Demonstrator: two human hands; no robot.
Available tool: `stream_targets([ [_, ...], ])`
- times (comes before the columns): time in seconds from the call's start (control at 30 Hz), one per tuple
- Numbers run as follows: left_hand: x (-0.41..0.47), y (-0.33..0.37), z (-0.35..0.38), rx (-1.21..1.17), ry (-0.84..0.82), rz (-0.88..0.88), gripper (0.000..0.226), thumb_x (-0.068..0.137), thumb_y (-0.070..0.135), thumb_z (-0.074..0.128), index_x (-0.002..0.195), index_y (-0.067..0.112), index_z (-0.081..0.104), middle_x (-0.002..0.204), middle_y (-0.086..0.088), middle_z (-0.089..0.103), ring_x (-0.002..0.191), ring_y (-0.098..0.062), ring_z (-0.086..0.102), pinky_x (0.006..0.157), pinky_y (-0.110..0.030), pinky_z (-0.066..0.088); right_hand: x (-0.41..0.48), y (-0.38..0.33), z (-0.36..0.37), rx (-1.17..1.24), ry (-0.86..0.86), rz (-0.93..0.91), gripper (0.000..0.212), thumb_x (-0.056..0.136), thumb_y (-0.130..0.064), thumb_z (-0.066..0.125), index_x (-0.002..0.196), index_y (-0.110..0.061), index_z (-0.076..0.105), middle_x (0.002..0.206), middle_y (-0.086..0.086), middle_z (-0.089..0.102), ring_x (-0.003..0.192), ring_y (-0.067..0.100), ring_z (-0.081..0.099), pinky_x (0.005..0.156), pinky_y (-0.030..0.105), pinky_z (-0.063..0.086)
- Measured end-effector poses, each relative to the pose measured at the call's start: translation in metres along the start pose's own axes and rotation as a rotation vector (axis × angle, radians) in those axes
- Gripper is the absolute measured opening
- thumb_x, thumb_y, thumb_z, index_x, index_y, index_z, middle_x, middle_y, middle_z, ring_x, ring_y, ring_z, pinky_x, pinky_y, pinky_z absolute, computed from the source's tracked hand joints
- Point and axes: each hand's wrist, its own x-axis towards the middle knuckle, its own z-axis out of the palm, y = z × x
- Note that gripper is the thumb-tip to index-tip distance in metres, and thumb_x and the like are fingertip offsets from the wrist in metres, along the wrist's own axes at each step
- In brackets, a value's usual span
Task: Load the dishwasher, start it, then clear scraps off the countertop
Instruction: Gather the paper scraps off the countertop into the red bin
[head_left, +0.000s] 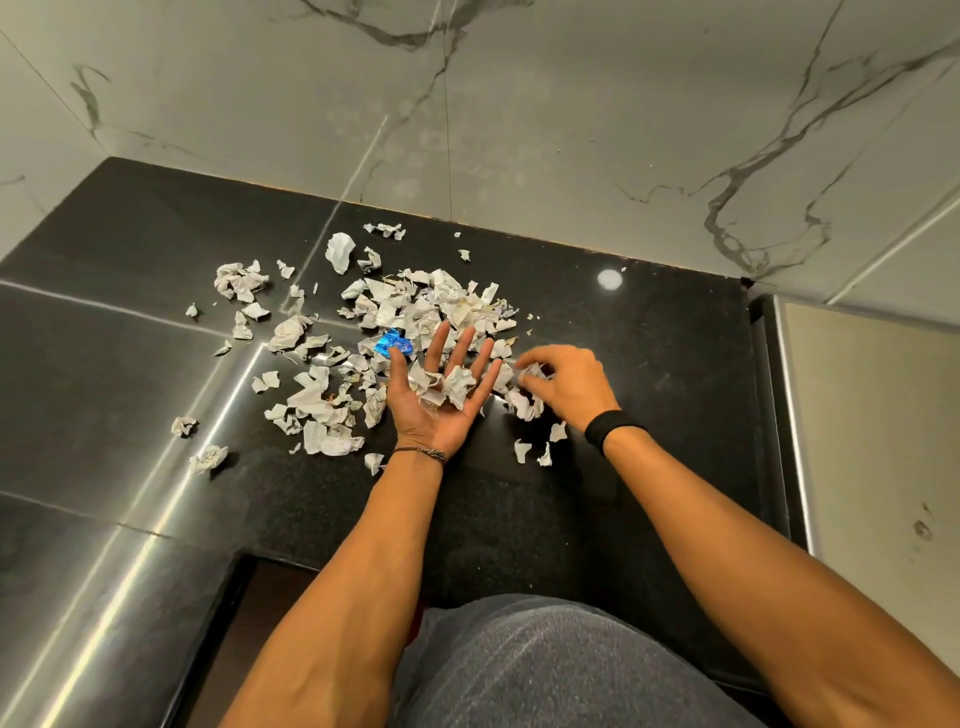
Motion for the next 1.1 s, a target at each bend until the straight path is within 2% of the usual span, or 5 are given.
stream_targets([
  [0.13, 0.001, -0.002, 0.001, 0.028, 0.043, 0.034, 0.075, 0.093, 0.064, 0.055, 0.152, 0.019, 0.046, 0.15, -0.015, 0.051, 0.137, -0.041, 0.049, 0.12, -0.055, 0.03, 0.004, -0.008, -0.012, 0.129, 0.08, -0.012, 0.022, 0.084, -0.022, 0.075, 0.106, -0.027, 0.076, 0.097, -0.013, 0.072, 0.09, 0.007, 0.065, 0.09, 0.035, 0.055],
  [0.47, 0.005, -0.018, 0.01, 0.172, 0.055, -0.017, 0.075, 0.092, 0.073, 0.047, 0.149, 0.024, 0.05, 0.139, -0.008, 0.062, 0.125, -0.028, 0.062, 0.099, -0.048, 0.051, 0.008, -0.06, -0.01, 0.306, 0.046, -0.17, 0.031, 0.083, -0.023, 0.077, 0.113, -0.024, 0.072, 0.107, -0.014, 0.071, 0.094, 0.001, 0.066, 0.086, 0.017, 0.053],
  [0.73, 0.005, -0.027, 0.006, 0.139, 0.034, -0.065, 0.084, 0.09, 0.073, 0.051, 0.149, 0.013, 0.049, 0.147, -0.013, 0.055, 0.137, -0.031, 0.051, 0.114, -0.05, 0.038, 0.007, -0.064, 0.001, 0.251, 0.025, -0.158, 0.025, 0.088, -0.036, 0.073, 0.11, -0.024, 0.072, 0.107, -0.012, 0.072, 0.089, 0.005, 0.066, 0.086, 0.03, 0.056],
  [0.97, 0.007, -0.025, 0.005, 0.09, -0.046, -0.083, 0.074, 0.096, 0.069, 0.043, 0.152, 0.02, 0.046, 0.141, -0.01, 0.06, 0.127, -0.03, 0.059, 0.092, -0.049, 0.056, 0.008, -0.06, 0.004, 0.237, 0.043, -0.113, 0.037, 0.101, -0.056, 0.042, 0.098, -0.032, 0.069, 0.091, -0.014, 0.072, 0.083, 0.003, 0.068, 0.079, 0.039, 0.058],
  [1.1, 0.008, -0.024, 0.004, 0.089, -0.07, -0.083, 0.075, 0.096, 0.067, 0.044, 0.152, 0.017, 0.046, 0.143, -0.011, 0.058, 0.128, -0.031, 0.059, 0.097, -0.049, 0.053, 0.006, -0.058, 0.004, 0.263, 0.07, -0.148, 0.034, 0.102, -0.053, 0.044, 0.093, -0.032, 0.068, 0.096, -0.014, 0.072, 0.083, 0.004, 0.069, 0.082, 0.041, 0.057],
])
